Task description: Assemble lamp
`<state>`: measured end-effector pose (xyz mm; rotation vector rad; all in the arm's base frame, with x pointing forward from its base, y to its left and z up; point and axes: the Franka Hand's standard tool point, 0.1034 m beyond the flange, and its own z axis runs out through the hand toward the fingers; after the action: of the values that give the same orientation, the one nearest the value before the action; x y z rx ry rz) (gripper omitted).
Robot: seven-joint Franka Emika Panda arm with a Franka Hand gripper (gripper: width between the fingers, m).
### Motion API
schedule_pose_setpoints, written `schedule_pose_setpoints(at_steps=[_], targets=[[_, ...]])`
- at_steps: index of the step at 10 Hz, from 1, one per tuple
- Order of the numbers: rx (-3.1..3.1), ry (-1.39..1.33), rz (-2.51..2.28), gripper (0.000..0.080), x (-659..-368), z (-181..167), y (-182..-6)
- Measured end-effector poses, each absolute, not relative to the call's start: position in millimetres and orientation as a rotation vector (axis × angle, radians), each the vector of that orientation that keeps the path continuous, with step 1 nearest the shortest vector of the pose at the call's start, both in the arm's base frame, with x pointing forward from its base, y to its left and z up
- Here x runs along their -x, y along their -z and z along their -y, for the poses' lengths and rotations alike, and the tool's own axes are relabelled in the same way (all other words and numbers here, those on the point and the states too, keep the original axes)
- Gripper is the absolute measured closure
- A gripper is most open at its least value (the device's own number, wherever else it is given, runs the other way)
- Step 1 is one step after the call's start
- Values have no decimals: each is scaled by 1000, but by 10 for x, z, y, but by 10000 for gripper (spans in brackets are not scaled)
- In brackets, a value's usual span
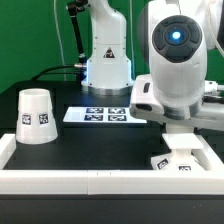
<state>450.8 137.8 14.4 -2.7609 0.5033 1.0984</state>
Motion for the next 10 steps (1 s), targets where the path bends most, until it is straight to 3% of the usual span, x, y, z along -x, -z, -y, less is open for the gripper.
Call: schedule_pose_setpoints(at_steps=[4, 5, 8, 10], targets=[[2760, -1094, -487, 223, -4516, -1357, -149], [2750, -1074, -412, 223, -4566, -1240, -214], [2713, -1020, -348, 222, -4913, -923, -714], [2724, -961, -351, 222, -5022, -869, -793]])
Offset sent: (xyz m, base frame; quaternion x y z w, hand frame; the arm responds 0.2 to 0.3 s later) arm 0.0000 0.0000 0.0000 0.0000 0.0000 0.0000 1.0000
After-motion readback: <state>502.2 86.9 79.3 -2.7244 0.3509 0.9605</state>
